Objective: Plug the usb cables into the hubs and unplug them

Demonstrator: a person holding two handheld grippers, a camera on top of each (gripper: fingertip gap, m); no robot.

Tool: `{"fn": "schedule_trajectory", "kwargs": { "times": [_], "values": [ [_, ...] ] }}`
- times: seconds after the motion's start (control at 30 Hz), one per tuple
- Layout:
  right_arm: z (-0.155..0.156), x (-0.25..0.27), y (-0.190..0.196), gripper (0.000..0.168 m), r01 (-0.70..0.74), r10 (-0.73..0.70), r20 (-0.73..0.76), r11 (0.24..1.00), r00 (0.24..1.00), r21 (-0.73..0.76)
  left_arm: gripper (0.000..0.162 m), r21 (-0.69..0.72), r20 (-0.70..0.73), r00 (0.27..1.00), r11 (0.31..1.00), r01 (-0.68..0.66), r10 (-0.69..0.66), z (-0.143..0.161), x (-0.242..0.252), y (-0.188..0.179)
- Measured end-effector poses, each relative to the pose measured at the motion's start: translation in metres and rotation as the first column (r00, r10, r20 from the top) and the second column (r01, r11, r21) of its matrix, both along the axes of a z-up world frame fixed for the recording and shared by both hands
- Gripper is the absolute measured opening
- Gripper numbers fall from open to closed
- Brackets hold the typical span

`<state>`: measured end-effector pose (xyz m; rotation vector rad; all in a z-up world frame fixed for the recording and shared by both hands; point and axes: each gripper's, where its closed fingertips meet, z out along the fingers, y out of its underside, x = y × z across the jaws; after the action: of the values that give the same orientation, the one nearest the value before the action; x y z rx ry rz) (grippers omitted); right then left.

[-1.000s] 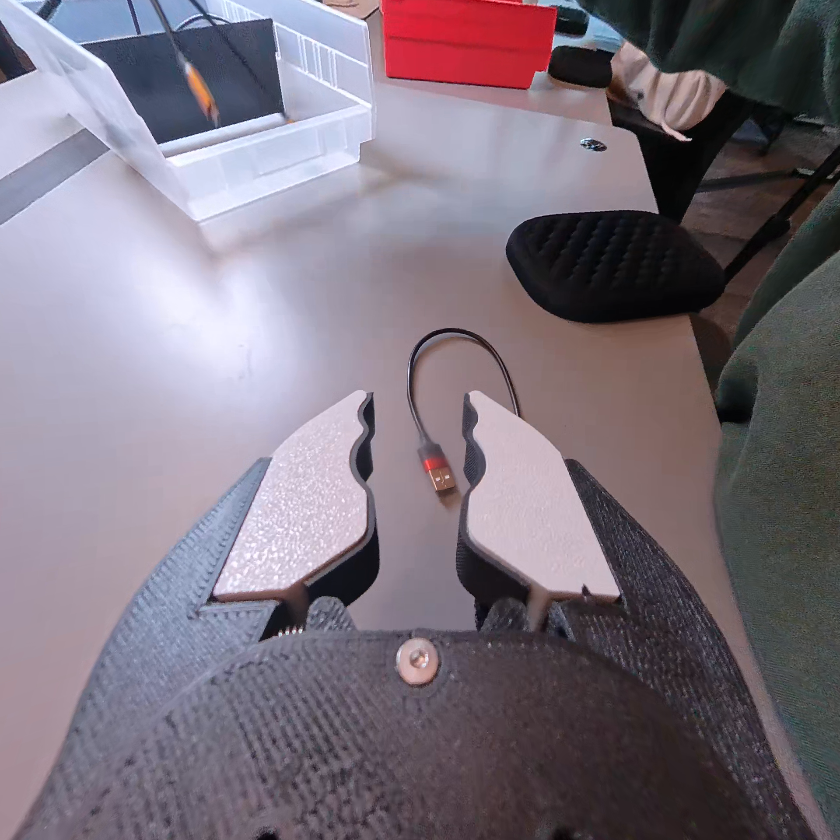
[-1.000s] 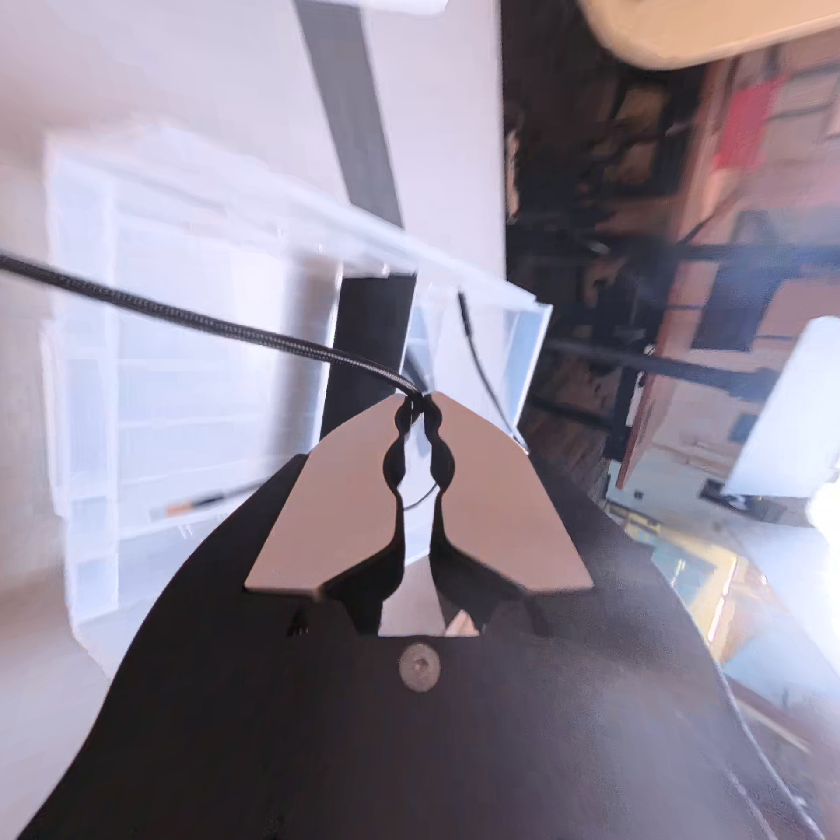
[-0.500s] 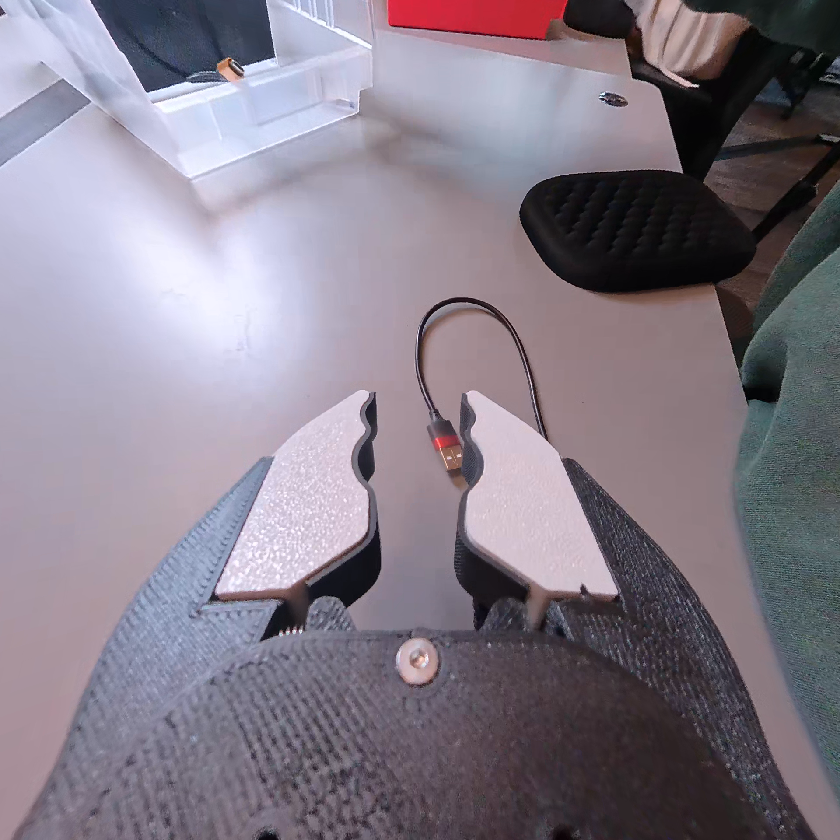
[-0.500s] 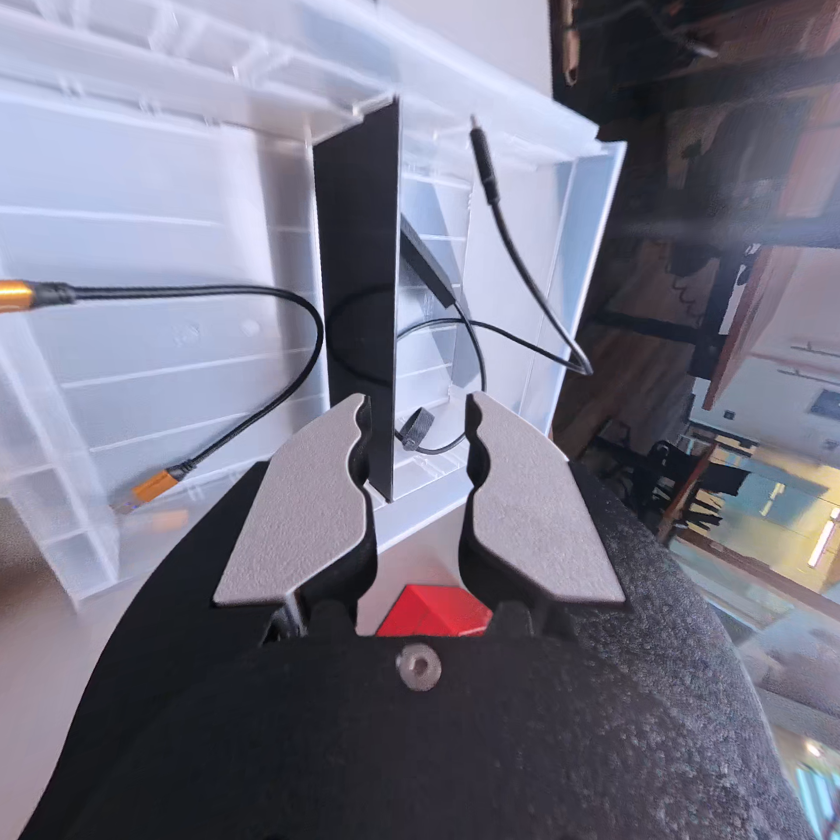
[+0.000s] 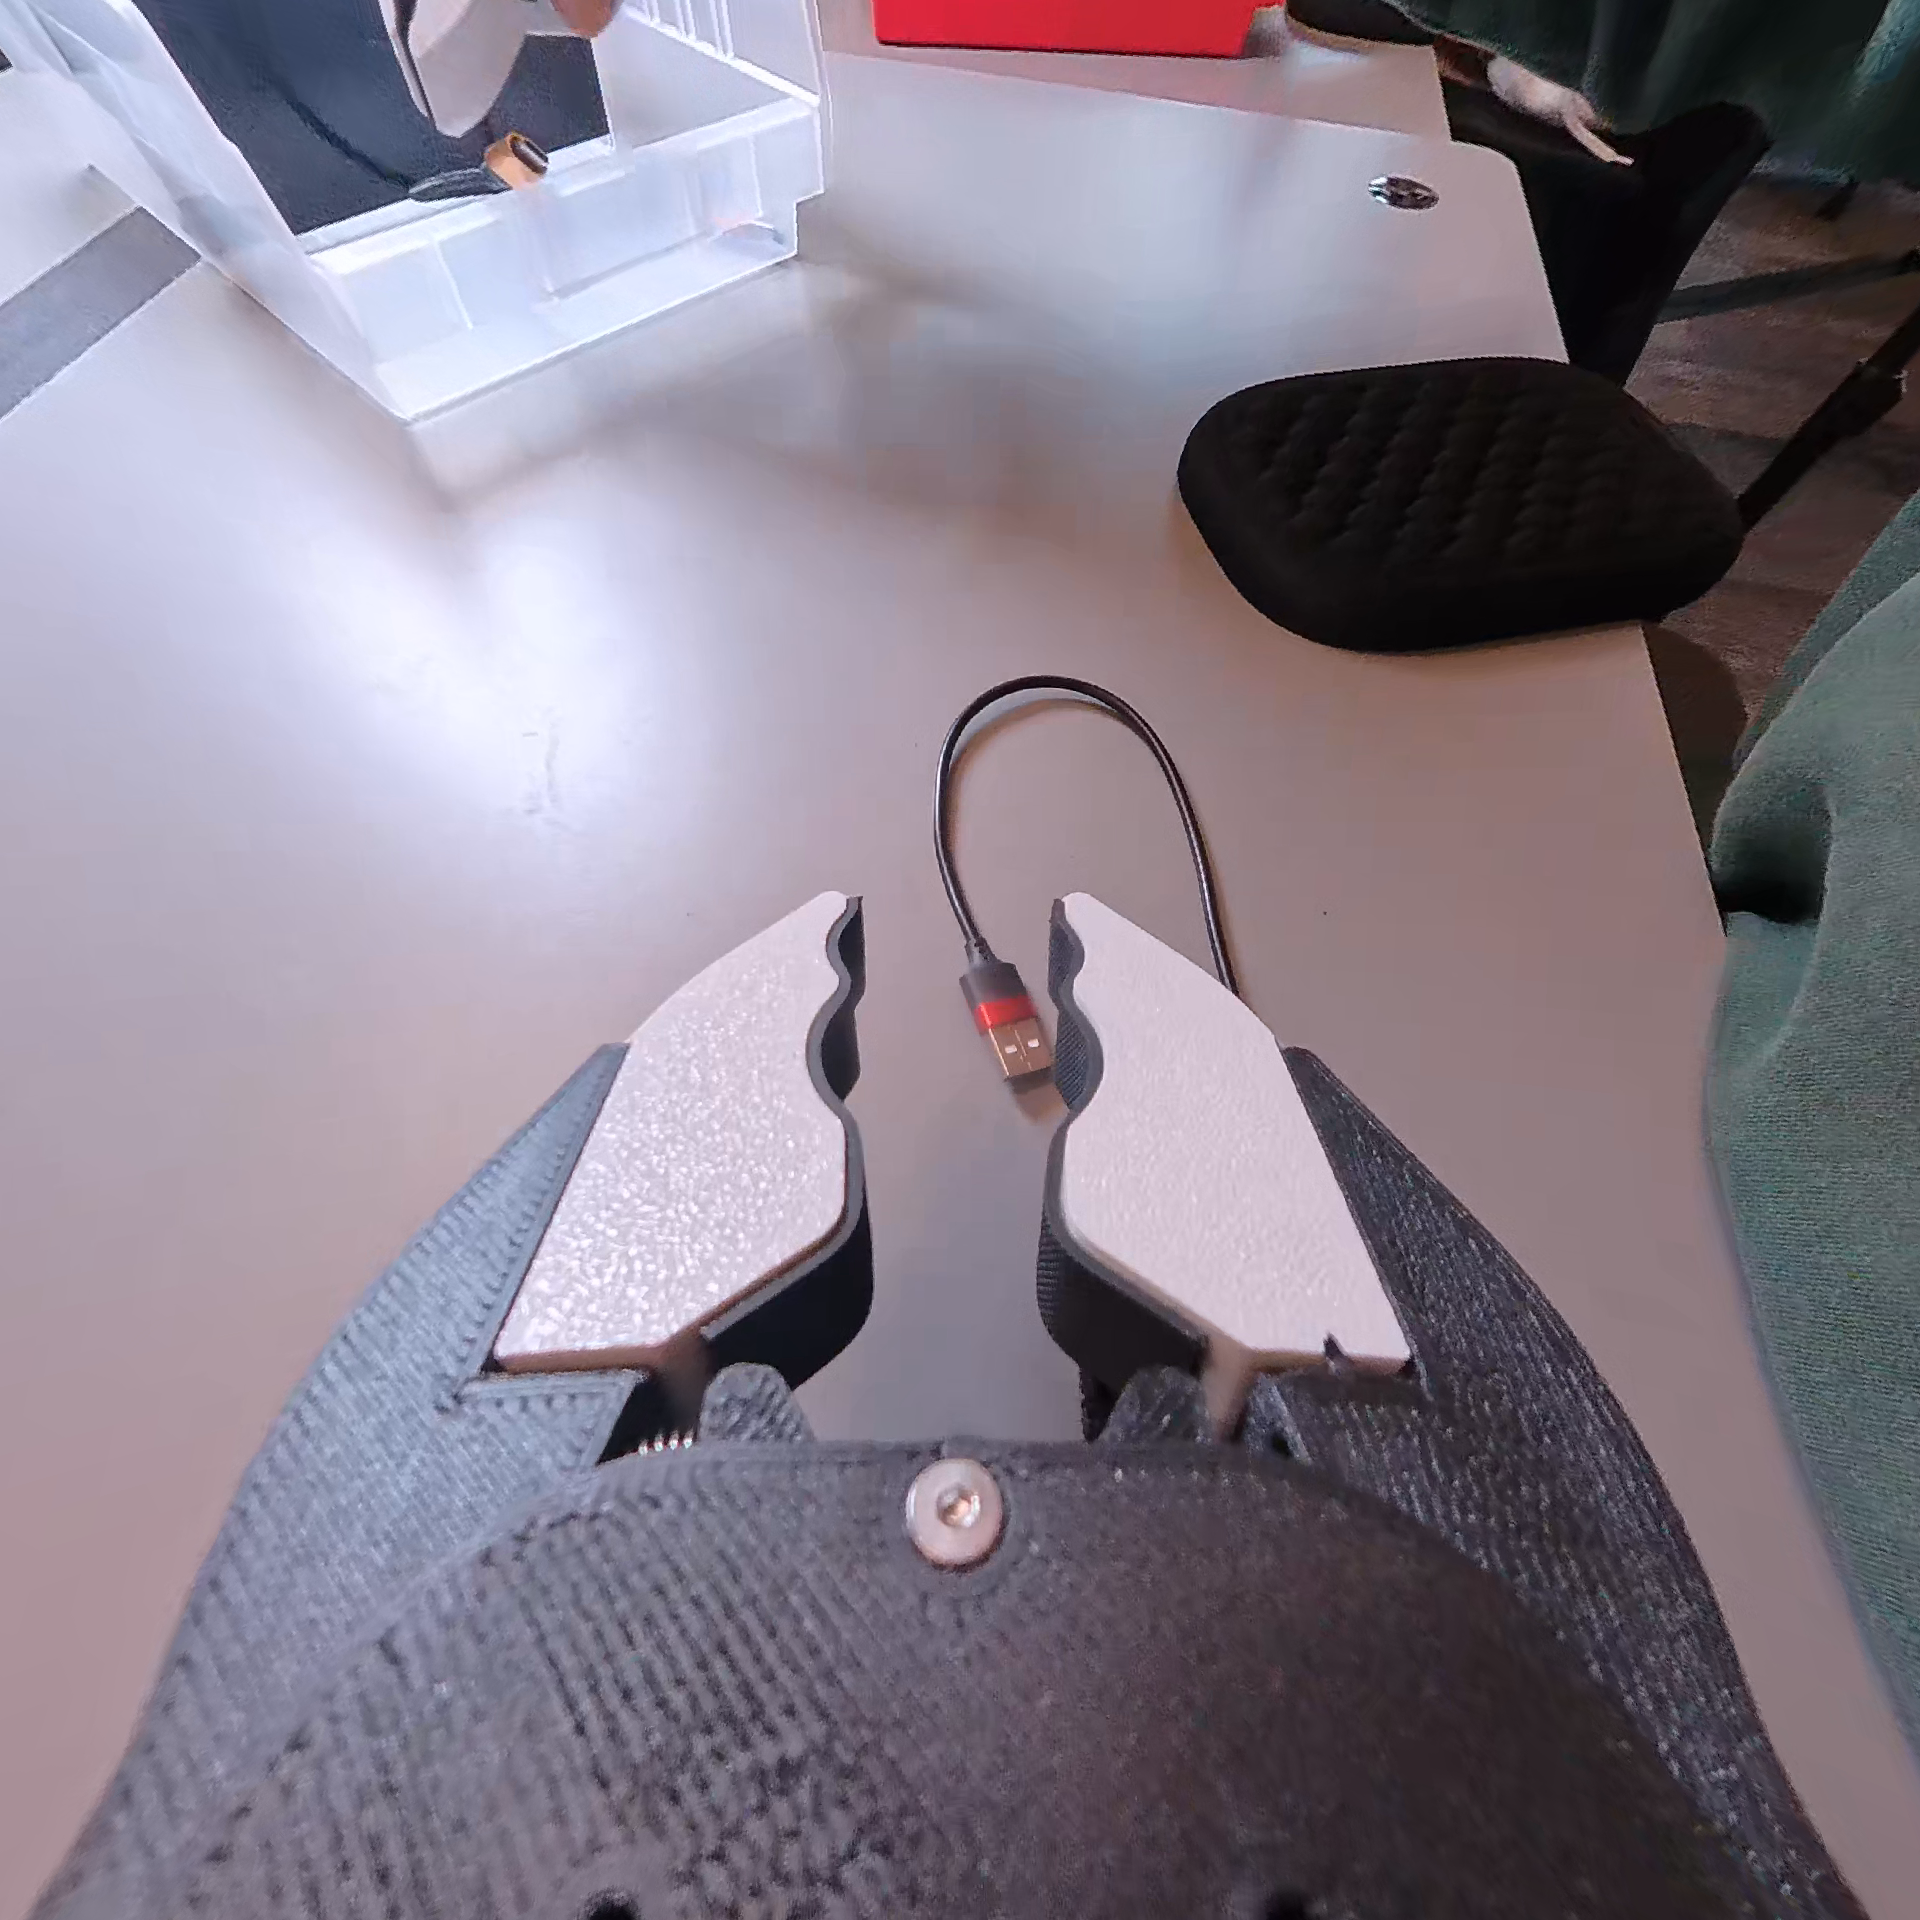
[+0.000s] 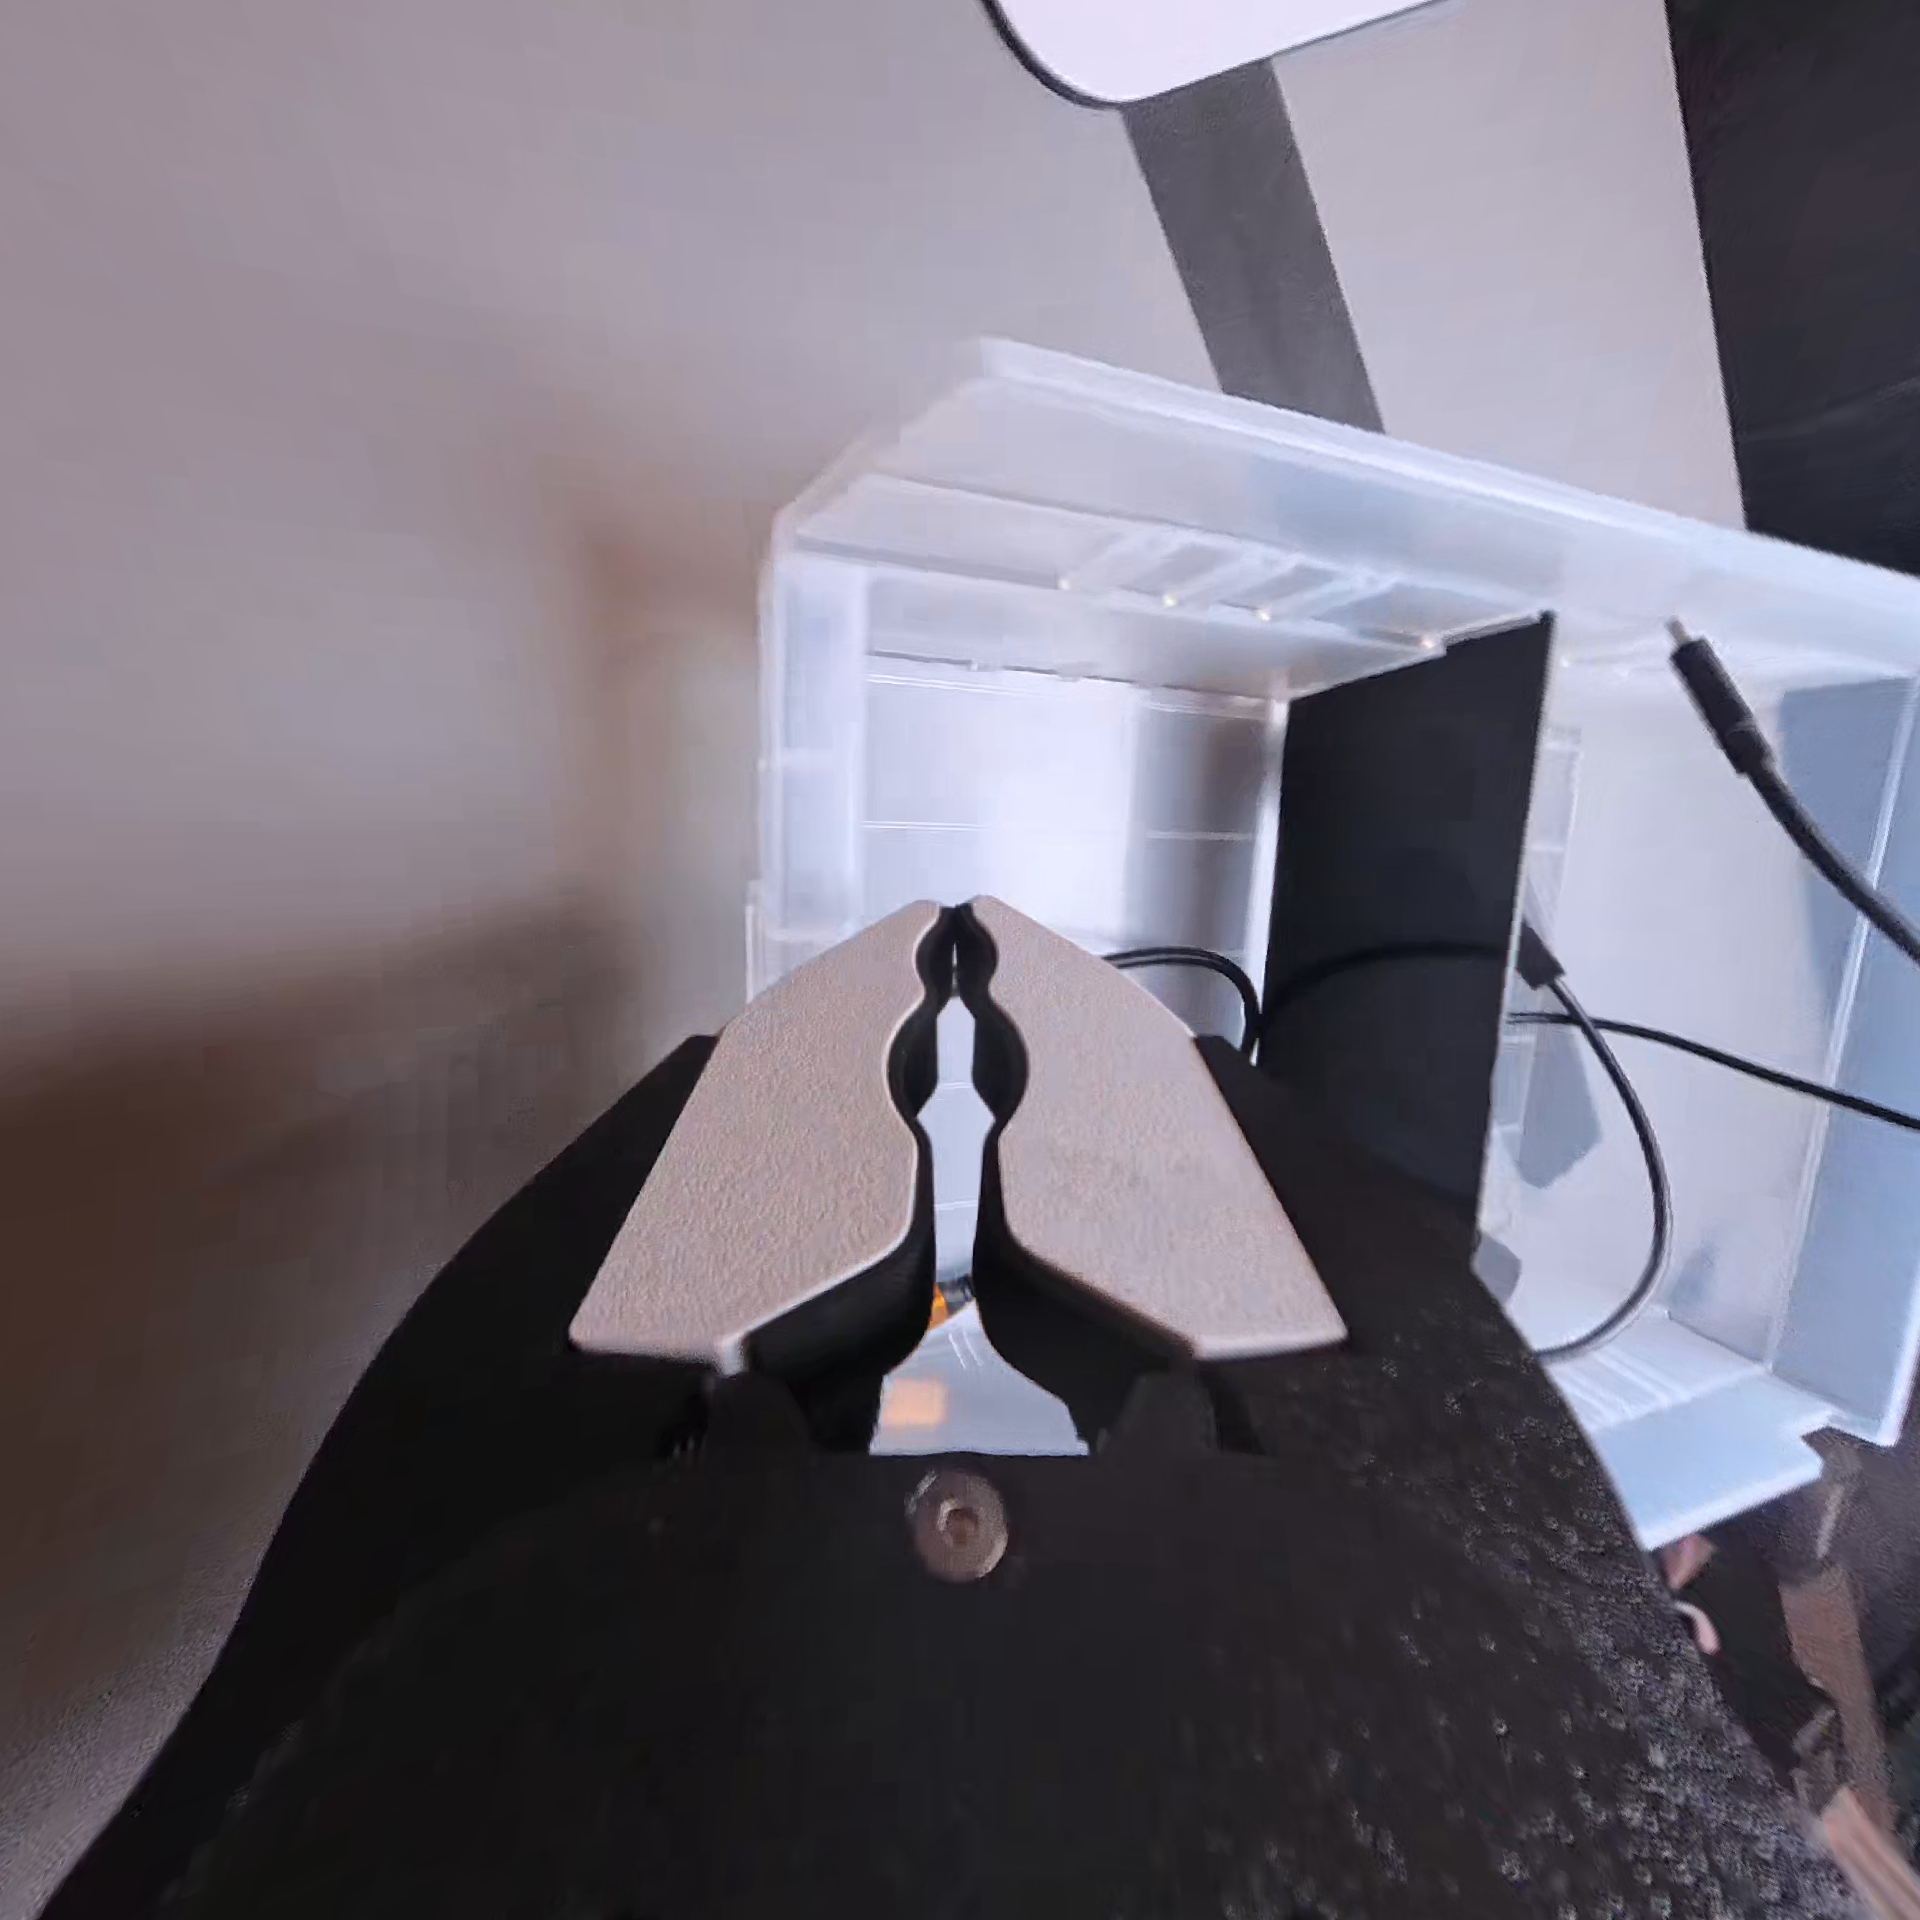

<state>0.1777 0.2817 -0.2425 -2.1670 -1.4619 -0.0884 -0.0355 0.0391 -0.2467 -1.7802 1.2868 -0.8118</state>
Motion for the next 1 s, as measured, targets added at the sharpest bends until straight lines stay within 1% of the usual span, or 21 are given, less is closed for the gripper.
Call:
{"fn": "schedule_trajectory", "kwargs": {
  "times": [0.07,0.13,0.23,0.27,0.3,0.33,0.4,0.47,0.5,0.53,0.57,0.6,0.67,0.7,0.77,0.83,0.87,0.9,0.93,0.97,1.0],
  "values": [
    [-0.003,0.021,0.010,0.001,0.091,-0.091,0.026,0.996,0.996,-0.008,0.034,-0.002,0.000,1.000,1.000,-0.001,0.001,0.000,-0.001,0.000],
    [-0.002,0.034,0.015,0.001,0.112,-0.115,0.058,0.993,0.992,0.039,0.034,0.003,-0.001,1.000,1.000,0.000,0.000,0.001,-0.001,0.000],
    [0.010,0.012,0.002,0.014,0.067,-0.062,-0.087,0.997,0.994,0.046,0.034,0.004,-0.006,1.000,1.000,0.000,0.000,0.000,-0.002,0.001],
    [0.013,0.004,-0.003,0.019,0.068,-0.064,-0.140,0.997,0.988,0.021,0.034,-0.001,-0.007,1.000,1.000,0.001,-0.001,-0.001,-0.001,0.001],
    [0.012,-0.001,-0.007,0.025,0.093,-0.097,-0.185,0.995,0.978,-0.027,0.034,-0.008,-0.009,1.000,1.000,0.002,-0.002,-0.003,-0.001,0.001],
    [0.009,-0.004,-0.009,0.031,0.139,-0.159,-0.224,0.985,0.961,-0.103,0.034,-0.015,-0.014,1.000,1.000,0.004,-0.004,-0.005,-0.001,0.000],
    [0.000,-0.005,-0.011,0.045,0.231,-0.304,-0.271,0.935,0.913,-0.270,0.034,-0.016,-0.028,1.000,1.000,0.007,-0.008,-0.008,0.000,-0.001],
    [-0.010,0.001,-0.007,0.045,0.289,-0.386,-0.262,0.894,0.885,-0.343,0.034,-0.006,-0.035,0.999,1.000,0.011,-0.011,-0.008,0.001,-0.003],
    [-0.011,0.001,-0.007,0.039,0.301,-0.417,-0.272,0.874,0.867,-0.381,0.034,-0.002,-0.035,0.999,1.000,0.011,-0.011,-0.007,0.001,-0.003],
    [-0.011,0.002,-0.006,0.021,0.314,-0.446,-0.275,0.854,0.852,-0.415,0.034,-0.001,-0.034,0.999,1.000,0.009,-0.009,-0.007,0.001,-0.002],
    [-0.013,0.005,-0.003,0.015,0.330,-0.461,-0.261,0.845,0.848,-0.421,0.034,-0.003,-0.033,0.999,1.000,0.007,-0.007,-0.007,0.000,-0.002],
    [-0.015,0.012,0.001,0.013,0.351,-0.465,-0.233,0.845,0.854,-0.403,0.034,-0.006,-0.033,0.999,1.000,0.005,-0.006,-0.007,0.000,-0.001],
    [-0.018,0.023,0.009,0.009,0.362,-0.437,-0.175,0.867,0.882,-0.342,0.034,-0.013,-0.034,0.999,1.000,0.006,-0.006,-0.008,-0.001,-0.001],
    [-0.019,0.027,0.016,0.007,0.341,-0.389,-0.146,0.900,0.910,-0.273,0.033,-0.014,-0.036,0.999,1.000,0.007,-0.008,-0.009,-0.001,-0.001],
    [-0.019,0.037,0.028,0.003,0.263,-0.264,0.005,0.961,0.965,-0.085,0.033,-0.013,-0.043,0.999,1.000,0.009,-0.010,-0.010,-0.001,-0.001],
    [-0.021,0.045,0.034,0.001,0.195,-0.198,0.162,0.980,0.967,0.029,0.033,-0.011,-0.052,0.999,1.000,0.008,-0.009,-0.012,-0.002,-0.001],
    [-0.024,0.047,0.033,0.001,0.191,-0.194,0.203,0.981,0.960,0.033,0.033,-0.010,-0.055,0.998,1.000,0.008,-0.008,-0.012,-0.003,-0.001],
    [-0.029,0.047,0.029,0.001,0.223,-0.216,0.200,0.975,0.956,-0.011,0.033,-0.009,-0.055,0.998,1.000,0.007,-0.007,-0.012,-0.003,0.000],
    [-0.033,0.046,0.025,0.007,0.283,-0.267,0.163,0.956,0.950,-0.082,0.033,-0.010,-0.055,0.998,1.000,0.008,-0.008,-0.012,-0.003,0.000],
    [-0.035,0.043,0.023,0.020,0.339,-0.325,0.110,0.929,0.939,-0.150,0.033,-0.011,-0.055,0.998,1.000,0.008,-0.008,-0.012,-0.003,0.000],
    [-0.035,0.039,0.022,0.026,0.374,-0.372,0.052,0.904,0.927,-0.205,0.033,-0.011,-0.056,0.998,1.000,0.008,-0.009,-0.012,-0.003,0.000]
  ]
}}
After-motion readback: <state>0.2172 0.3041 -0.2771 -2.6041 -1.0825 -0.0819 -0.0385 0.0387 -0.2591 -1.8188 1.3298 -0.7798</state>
